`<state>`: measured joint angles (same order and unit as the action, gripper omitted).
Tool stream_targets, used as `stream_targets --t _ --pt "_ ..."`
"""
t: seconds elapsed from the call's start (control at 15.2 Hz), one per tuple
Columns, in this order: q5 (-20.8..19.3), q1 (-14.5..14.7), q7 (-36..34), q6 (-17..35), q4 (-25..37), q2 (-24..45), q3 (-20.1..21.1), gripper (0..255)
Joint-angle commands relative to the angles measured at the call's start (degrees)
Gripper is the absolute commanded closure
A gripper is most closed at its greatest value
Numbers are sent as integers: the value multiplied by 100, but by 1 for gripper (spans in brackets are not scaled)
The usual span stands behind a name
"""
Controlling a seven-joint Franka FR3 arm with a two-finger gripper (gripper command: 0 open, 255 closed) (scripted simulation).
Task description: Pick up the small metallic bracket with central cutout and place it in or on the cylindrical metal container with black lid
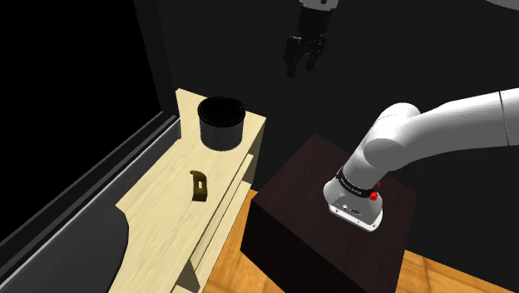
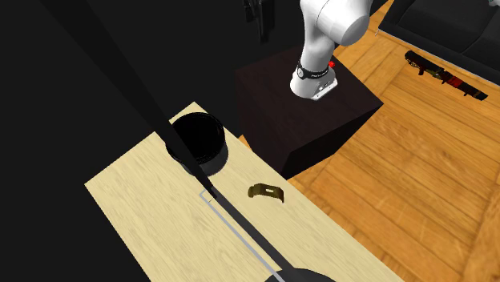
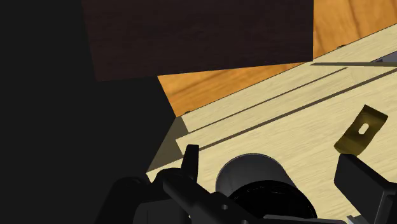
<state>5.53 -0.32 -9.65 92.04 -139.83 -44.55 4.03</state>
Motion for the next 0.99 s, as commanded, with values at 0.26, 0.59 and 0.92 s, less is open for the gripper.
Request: stream_targets --t 0.26,0.59,0.92 --pt "423 96 -568 750 -739 -218 377 0" --pt "1013 283 -1273 1812 -1472 -213 949 0" --pt "1633 493 -1971 3057 -1944 206 1630 0"
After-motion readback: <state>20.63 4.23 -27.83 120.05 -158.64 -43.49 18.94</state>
